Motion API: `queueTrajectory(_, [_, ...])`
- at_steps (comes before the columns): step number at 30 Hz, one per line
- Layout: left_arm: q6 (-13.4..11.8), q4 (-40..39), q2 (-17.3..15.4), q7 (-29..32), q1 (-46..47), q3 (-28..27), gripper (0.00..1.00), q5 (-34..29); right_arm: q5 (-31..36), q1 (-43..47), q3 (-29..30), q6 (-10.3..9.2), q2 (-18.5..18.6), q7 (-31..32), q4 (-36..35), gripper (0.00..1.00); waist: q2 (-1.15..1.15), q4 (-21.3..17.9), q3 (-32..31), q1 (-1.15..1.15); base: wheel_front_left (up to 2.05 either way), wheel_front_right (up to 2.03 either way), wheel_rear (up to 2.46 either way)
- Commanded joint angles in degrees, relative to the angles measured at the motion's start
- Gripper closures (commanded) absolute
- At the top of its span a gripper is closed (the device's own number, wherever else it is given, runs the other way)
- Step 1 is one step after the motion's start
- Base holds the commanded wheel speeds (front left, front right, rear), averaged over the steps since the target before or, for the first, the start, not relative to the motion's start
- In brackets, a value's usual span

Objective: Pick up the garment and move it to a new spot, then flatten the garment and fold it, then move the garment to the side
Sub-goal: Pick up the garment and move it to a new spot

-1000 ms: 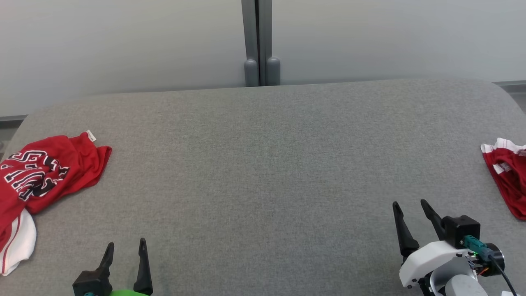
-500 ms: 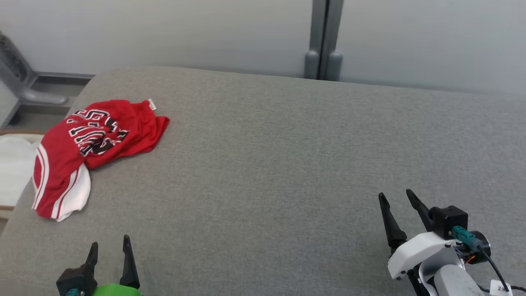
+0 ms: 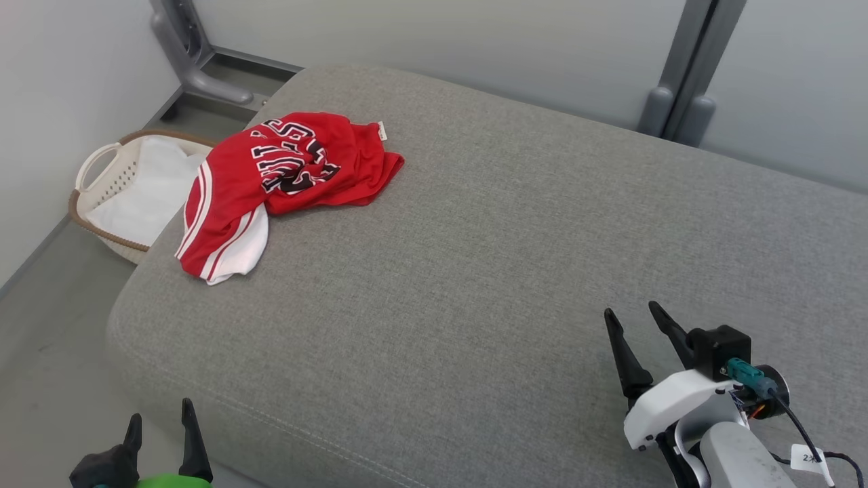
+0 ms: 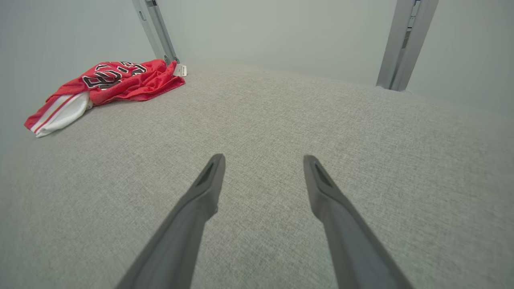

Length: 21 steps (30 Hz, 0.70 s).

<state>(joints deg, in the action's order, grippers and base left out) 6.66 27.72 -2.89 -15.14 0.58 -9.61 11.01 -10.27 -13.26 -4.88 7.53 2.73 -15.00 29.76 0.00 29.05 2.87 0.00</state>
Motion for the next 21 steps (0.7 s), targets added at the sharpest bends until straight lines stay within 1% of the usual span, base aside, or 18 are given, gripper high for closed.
queueTrajectory(1, [0.4, 0.4, -0.1, 0.0, 2.0, 0.0, 0.00, 0.7, 0.4, -0.6, 0.0, -0.09, 0.4, -0.2, 0.1, 0.00, 0.00, 1.7, 1.8, 0.00, 0.00, 0.00, 0.00])
queueTrajectory(3, [0.7, 1.3, -0.1, 0.0, 3.6, -0.2, 0.00, 1.1, 1.0, -1.5, -0.2, -0.09, 0.4, -0.2, 0.1, 0.00, 0.00, 1.3, 2.9, 0.00, 0.00, 0.00, 0.00])
queueTrajectory(5, [0.8, 2.3, -1.0, 0.0, 5.9, -0.2, 0.00, 1.9, 1.9, -2.4, -0.2, -0.09, 0.4, -0.2, -0.1, 0.00, 0.00, 0.7, 4.5, 0.00, 0.00, 0.00, 0.00])
queueTrajectory(7, [0.9, 3.2, -2.0, 0.0, 9.2, 1.5, 0.00, 3.8, 3.2, -3.5, -0.1, -0.09, 0.3, -0.2, -0.3, 0.00, 0.00, -0.1, 6.2, 0.00, 0.00, 0.00, 0.00])
queueTrajectory(12, [0.9, 5.3, -7.3, 0.0, 18.2, 5.9, 0.00, 10.0, 6.2, -7.4, -0.4, -0.09, 0.4, -0.2, -1.2, 0.00, 0.00, -2.9, 12.1, 0.00, 0.00, 0.00, 0.00])
queueTrajectory(15, [0.9, 7.2, -11.3, 0.0, 24.1, 9.0, 0.00, 13.6, 8.1, -10.1, -0.8, -0.09, 0.4, -0.2, -2.3, 0.00, 0.00, -5.0, 16.0, 0.00, 0.00, 0.00, 0.00])
queueTrajectory(18, [0.9, 9.4, -14.9, 0.0, 28.7, 11.4, 0.00, 17.2, 9.2, -12.8, -1.6, -0.09, 0.4, -0.2, -3.5, 0.00, 0.00, -7.0, 19.4, 0.00, 0.00, 0.00, 0.00])
queueTrajectory(21, [0.9, 12.3, -17.9, 0.0, 32.9, 15.2, 0.00, 21.2, 9.7, -15.1, -2.5, -0.09, 0.4, -0.2, -4.9, 0.00, 0.00, -9.4, 22.5, 0.00, 0.00, 0.00, 0.00])
